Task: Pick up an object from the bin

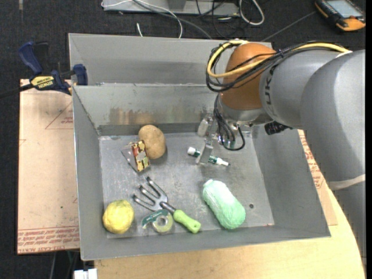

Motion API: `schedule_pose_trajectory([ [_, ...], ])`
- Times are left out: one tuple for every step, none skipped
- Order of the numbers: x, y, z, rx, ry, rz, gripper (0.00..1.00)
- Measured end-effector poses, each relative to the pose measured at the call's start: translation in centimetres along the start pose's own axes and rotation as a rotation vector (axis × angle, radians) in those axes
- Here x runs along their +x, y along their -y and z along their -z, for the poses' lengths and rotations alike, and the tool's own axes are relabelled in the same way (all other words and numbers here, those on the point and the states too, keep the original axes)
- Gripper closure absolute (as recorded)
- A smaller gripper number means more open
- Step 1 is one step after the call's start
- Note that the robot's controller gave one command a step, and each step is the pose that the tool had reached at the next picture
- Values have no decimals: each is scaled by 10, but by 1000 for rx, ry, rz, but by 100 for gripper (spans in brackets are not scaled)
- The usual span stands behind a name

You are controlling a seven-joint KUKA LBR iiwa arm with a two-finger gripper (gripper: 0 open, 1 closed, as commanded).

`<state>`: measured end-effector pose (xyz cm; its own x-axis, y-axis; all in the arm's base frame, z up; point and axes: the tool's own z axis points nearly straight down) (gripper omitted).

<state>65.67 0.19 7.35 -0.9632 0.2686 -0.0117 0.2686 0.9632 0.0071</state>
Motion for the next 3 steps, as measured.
schedule_pose_trajectory([
  [-1,1,-2,-3,10,-71,100],
  [0,1,-2,-4,8,-92,100],
  [1,1,10,-2,5,-91,100],
])
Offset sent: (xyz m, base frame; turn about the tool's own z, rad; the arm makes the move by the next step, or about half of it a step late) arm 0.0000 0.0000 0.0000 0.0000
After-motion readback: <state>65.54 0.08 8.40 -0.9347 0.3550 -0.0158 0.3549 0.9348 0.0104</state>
